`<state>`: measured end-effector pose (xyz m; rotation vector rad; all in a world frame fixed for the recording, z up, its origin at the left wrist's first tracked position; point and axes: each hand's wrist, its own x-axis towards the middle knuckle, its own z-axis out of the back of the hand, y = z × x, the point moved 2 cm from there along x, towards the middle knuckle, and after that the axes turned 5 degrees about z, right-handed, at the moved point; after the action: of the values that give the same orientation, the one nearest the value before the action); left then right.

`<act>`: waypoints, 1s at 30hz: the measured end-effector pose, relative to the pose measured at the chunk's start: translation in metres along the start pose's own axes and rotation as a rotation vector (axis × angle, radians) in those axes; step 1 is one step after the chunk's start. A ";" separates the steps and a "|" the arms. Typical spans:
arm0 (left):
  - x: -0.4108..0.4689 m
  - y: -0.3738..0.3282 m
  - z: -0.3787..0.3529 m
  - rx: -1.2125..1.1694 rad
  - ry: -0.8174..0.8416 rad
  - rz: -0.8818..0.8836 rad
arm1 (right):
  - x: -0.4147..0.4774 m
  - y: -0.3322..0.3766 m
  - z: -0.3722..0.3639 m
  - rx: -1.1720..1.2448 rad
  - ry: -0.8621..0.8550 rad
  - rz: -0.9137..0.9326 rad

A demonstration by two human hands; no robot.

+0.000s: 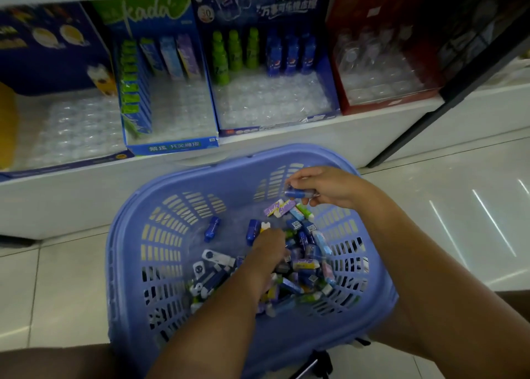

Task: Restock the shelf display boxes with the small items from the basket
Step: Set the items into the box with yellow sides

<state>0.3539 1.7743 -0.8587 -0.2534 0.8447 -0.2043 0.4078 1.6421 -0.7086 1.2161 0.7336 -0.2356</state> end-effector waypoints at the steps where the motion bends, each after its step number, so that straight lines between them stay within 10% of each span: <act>1: -0.001 0.003 0.000 -0.009 0.006 0.008 | -0.003 0.002 0.001 0.001 -0.002 0.015; 12: -0.031 0.019 0.041 -0.773 -0.223 -0.040 | -0.035 0.026 0.012 0.109 -0.024 0.139; 20: -0.103 0.019 0.150 -1.746 -0.102 -0.258 | -0.062 0.079 0.009 0.317 -0.142 0.475; 30: -0.194 0.086 0.196 -2.010 -0.520 -0.400 | -0.052 0.155 -0.076 0.370 -0.118 0.665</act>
<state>0.3837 1.9368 -0.6223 -2.2471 0.1746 0.4216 0.4220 1.7558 -0.5691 1.7134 0.1545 0.1166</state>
